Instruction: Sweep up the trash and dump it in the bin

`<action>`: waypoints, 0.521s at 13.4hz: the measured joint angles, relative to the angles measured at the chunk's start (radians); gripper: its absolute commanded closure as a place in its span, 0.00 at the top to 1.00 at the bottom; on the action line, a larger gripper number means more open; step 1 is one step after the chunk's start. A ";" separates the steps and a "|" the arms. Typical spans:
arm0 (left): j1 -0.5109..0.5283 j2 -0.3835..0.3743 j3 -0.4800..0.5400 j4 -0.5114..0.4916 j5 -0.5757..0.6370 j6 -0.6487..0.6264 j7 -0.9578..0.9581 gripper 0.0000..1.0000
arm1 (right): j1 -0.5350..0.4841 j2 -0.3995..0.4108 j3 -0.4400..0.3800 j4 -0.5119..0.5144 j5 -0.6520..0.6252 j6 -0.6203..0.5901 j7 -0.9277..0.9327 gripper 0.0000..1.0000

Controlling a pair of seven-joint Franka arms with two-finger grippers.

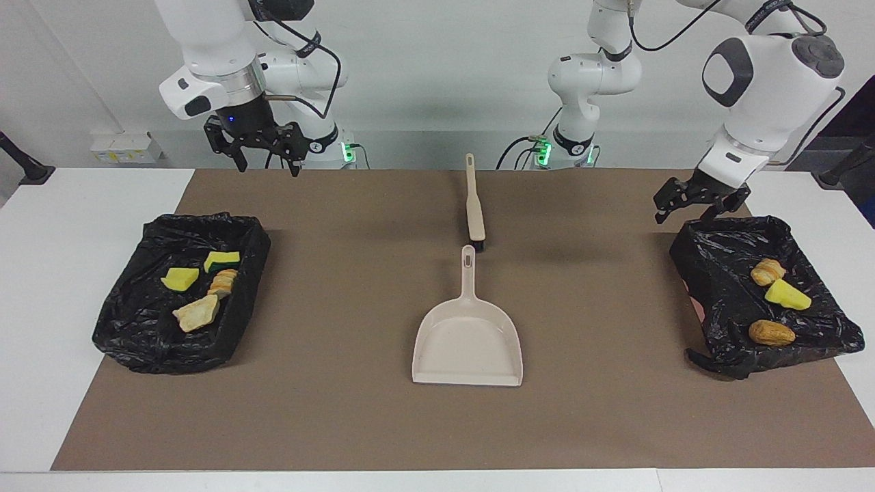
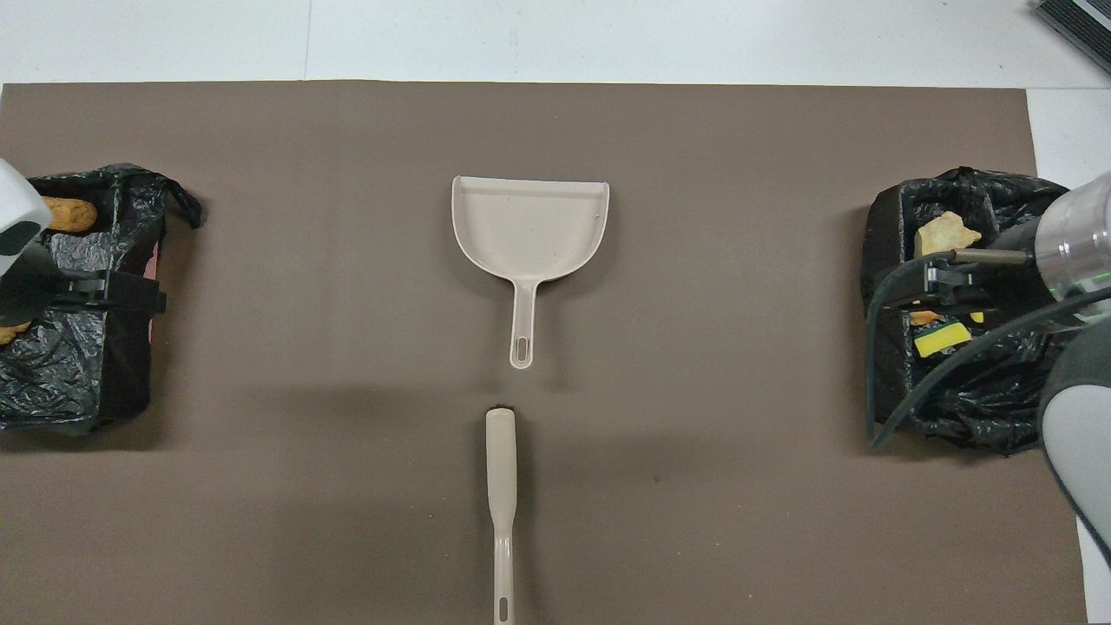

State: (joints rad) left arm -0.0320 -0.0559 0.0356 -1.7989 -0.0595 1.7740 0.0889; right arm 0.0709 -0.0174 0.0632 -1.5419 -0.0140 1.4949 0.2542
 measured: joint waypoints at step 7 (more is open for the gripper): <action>0.001 -0.024 -0.005 0.226 0.038 -0.250 -0.001 1.00 | 0.000 0.000 -0.002 0.000 0.000 0.000 0.000 1.00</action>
State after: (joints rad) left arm -0.0315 -0.0798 0.0303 -1.5726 -0.0219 1.5237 0.0878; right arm 0.0708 -0.0174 0.0613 -1.5420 -0.0140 1.4949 0.2542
